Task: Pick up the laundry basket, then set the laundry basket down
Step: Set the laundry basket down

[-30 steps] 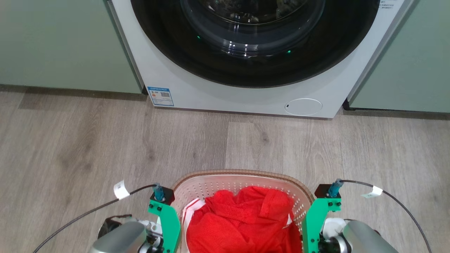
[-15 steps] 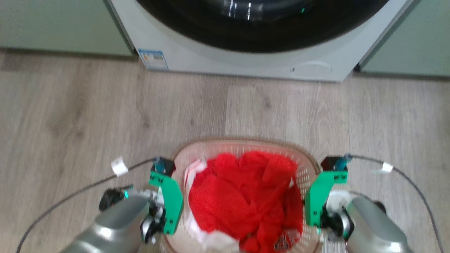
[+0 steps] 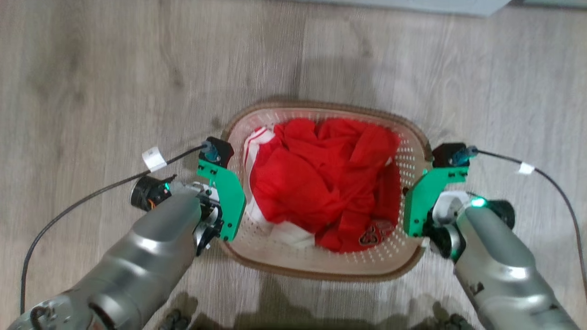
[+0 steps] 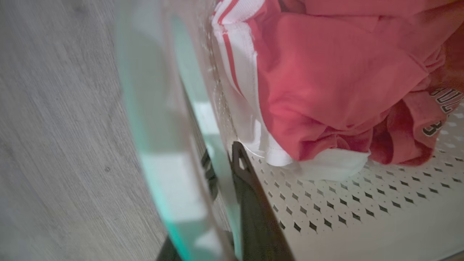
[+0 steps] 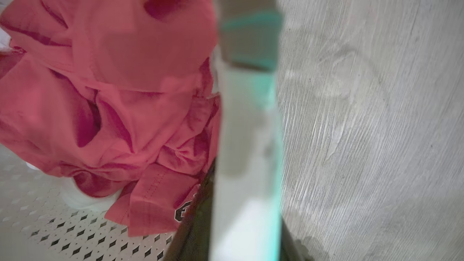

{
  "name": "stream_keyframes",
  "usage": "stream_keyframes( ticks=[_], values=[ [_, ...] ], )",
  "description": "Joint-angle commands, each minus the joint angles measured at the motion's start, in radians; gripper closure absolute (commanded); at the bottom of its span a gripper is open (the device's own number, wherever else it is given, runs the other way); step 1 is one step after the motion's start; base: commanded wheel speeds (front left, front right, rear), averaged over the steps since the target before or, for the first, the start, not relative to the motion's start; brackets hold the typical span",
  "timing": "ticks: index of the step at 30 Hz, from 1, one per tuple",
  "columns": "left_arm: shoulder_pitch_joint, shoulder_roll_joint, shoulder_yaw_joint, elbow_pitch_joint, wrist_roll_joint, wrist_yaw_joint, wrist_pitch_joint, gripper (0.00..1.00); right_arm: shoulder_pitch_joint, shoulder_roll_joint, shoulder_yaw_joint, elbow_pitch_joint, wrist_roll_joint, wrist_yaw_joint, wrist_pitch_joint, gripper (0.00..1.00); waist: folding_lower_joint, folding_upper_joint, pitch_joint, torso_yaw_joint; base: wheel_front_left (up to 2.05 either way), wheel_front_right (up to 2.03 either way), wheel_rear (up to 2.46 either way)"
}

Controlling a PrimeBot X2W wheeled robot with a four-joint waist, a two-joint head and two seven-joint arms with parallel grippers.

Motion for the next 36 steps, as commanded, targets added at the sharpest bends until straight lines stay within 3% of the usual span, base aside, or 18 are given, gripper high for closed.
stream_keyframes(
  ticks=[1,14,20,36],
  values=[
    [-0.028,-0.029,0.000,-0.002,0.027,-0.027,-0.018,1.00,-0.023,0.040,0.042,-0.023,-0.034,0.025,-0.029,1.00,-0.0001,0.0000,0.084,0.018,0.00,0.00,0.00],
    [-0.118,-0.066,-0.017,0.089,0.039,-0.046,-0.097,1.00,-0.124,0.040,0.030,0.057,-0.070,0.025,-0.132,1.00,-0.0001,0.0000,0.240,0.047,0.00,0.00,0.00],
    [-0.128,-0.066,-0.025,0.076,0.038,0.010,-0.126,1.00,-0.133,0.040,0.021,0.073,-0.040,0.025,-0.171,1.00,-0.0001,0.0000,0.265,0.052,0.00,0.00,0.00],
    [-0.139,-0.066,-0.045,0.035,-0.004,0.031,-0.112,1.00,-0.175,0.040,0.000,0.163,-0.076,0.025,-0.260,1.00,-0.0001,0.0000,0.320,0.068,0.00,0.00,0.00]
  ],
)
